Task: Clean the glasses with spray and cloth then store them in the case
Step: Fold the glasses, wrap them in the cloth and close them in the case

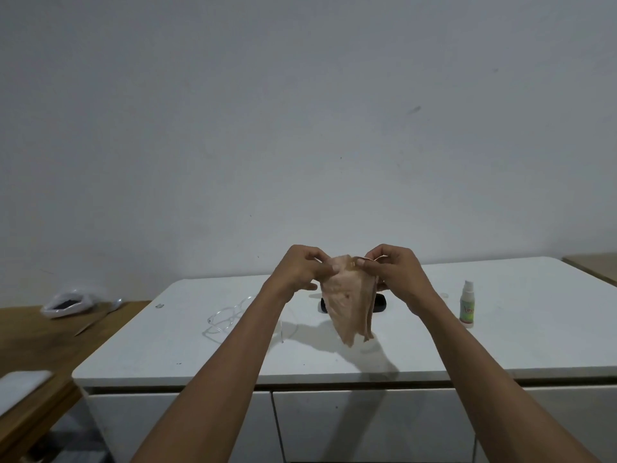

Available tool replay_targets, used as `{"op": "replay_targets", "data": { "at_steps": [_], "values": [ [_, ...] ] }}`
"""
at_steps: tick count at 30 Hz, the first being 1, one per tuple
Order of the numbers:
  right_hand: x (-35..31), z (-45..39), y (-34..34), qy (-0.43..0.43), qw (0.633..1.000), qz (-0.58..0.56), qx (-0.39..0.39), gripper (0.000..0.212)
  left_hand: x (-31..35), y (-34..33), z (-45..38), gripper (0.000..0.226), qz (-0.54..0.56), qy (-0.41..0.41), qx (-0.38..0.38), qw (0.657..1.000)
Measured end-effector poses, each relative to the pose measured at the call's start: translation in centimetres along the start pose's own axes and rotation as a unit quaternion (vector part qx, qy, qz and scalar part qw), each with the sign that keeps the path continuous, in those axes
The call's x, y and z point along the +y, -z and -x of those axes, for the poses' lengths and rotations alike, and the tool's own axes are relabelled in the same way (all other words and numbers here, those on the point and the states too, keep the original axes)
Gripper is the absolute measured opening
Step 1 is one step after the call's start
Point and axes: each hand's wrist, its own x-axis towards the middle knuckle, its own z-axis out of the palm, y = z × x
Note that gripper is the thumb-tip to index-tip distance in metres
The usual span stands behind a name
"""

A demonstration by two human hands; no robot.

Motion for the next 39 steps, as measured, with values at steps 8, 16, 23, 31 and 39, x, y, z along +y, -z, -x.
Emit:
{"op": "replay_targets", "data": {
  "at_steps": [8,16,23,31,39],
  "values": [
    [0.5,0.0,0.7,0.015,0.999,0.012,0.046,0.011,-0.2,1.1,0.6,0.022,0.028,-0.006,0.029,0.999],
    [-0.5,1.1,1.4,-0.001,0.999,0.001,0.054,0.006,-0.5,1.1,1.5,0.02,0.065,-0.021,0.045,0.997],
    [-1.4,2.9,2.8,-0.033,0.999,-0.015,0.039,0.005,-0.2,1.5,2.7,0.019,0.117,0.011,-0.061,0.991],
    [2.1,2.6,2.9,-0.11,0.989,0.089,0.039,0.005,-3.9,-1.2,1.3,0.007,0.072,0.055,0.001,0.996],
    [8.0,0.7,0.4,-0.144,0.952,0.259,0.077,0.015,-9.4,-4.7,-1.2,0.007,-0.045,0.092,0.11,0.989]
  ]
}}
